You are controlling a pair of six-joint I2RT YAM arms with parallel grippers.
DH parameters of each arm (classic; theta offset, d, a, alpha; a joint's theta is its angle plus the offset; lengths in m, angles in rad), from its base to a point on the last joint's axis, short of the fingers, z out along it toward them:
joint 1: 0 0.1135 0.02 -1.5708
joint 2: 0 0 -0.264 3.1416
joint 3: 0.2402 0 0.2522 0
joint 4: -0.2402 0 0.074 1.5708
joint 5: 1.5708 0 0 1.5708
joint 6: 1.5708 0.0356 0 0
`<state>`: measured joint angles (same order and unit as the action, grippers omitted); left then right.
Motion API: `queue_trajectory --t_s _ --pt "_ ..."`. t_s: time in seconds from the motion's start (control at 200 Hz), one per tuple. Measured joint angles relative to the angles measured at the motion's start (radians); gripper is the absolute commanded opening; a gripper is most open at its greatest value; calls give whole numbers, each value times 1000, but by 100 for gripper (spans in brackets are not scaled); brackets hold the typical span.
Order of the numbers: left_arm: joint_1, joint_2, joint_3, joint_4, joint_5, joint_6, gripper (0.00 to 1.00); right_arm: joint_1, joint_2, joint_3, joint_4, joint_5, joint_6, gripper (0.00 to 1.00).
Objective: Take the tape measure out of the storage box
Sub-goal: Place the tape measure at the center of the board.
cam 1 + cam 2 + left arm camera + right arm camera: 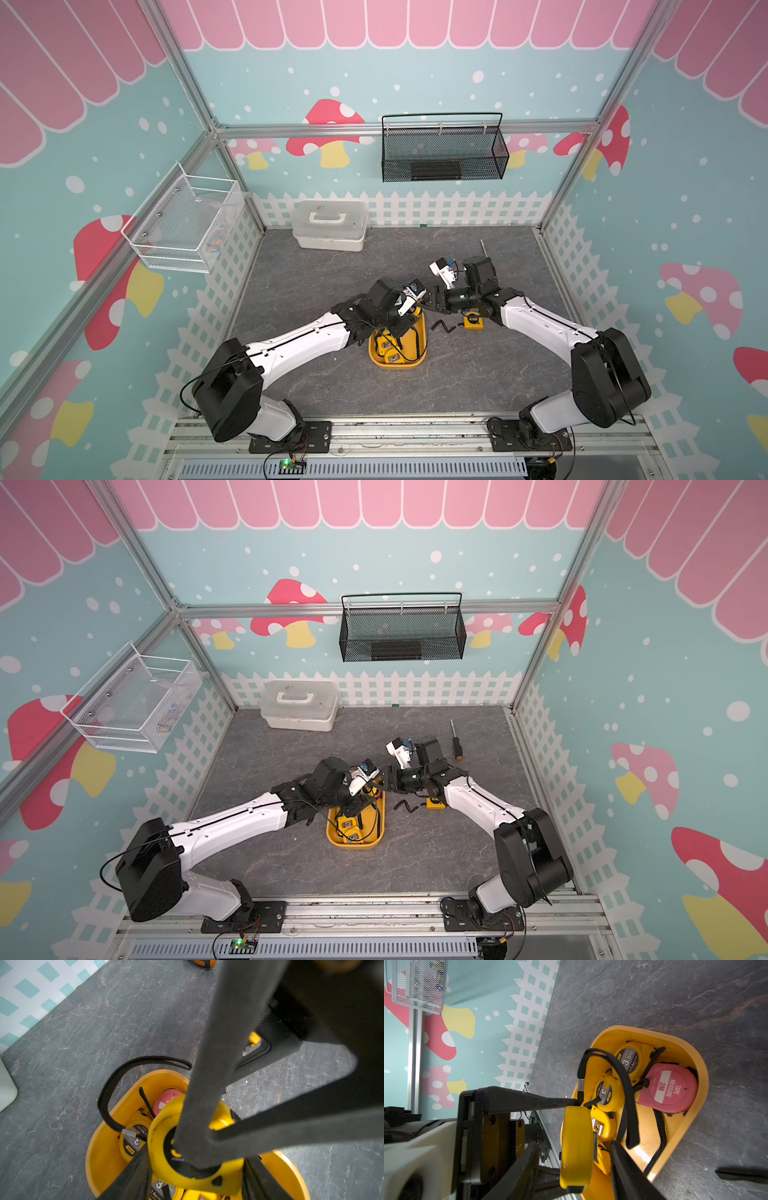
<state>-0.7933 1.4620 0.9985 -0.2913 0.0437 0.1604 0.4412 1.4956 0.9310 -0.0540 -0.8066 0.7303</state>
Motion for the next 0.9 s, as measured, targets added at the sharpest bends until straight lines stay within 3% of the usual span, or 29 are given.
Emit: queue_trajectory --t_s 0.325,0.65,0.901 --pt "0 0 0 12 27 0 60 19 48 0 20 -6 10 52" --pt "2 0 -2 13 39 0 60 25 49 0 26 -10 18 36" --pt "3 0 -5 13 39 0 61 30 54 0 27 -13 27 30"
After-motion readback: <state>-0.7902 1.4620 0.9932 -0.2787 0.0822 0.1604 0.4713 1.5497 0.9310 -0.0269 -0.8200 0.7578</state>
